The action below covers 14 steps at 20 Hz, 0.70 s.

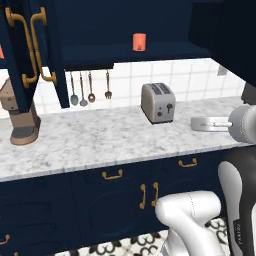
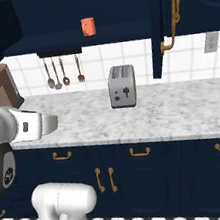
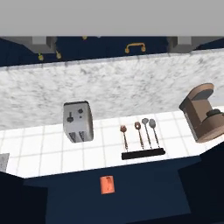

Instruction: Gather all objects into one cabinet and sort the glasses and bowls to opposite sides.

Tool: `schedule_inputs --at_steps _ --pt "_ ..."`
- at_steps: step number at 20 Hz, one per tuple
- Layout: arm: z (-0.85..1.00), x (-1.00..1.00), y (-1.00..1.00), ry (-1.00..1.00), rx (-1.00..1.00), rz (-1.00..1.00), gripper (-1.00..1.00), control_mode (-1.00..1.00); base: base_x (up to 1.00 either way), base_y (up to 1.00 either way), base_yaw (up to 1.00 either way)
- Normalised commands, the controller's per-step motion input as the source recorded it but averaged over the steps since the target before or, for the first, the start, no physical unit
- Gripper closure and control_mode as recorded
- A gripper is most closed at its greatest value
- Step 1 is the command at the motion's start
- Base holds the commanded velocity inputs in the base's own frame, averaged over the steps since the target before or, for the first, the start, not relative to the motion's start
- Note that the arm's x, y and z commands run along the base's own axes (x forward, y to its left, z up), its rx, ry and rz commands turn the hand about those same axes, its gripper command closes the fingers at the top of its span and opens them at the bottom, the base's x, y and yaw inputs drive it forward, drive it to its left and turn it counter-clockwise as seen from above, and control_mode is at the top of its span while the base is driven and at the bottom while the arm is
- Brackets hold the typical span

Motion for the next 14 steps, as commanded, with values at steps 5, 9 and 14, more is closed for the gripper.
schedule_inputs --at_steps 5,9,14 --pt "0.0 0.0 0.0 0.0 0.0 0.0 -1.0 1.0 0.28 -0.05 0.23" --pt "0.0 0.0 0.0 0.0 0.0 0.0 -1.0 1.0 0.07 0.0 0.05" --pt "0.0 0.0 0.0 0.0 0.0 0.0 -1.0 1.0 0.44 -0.05 0.0"
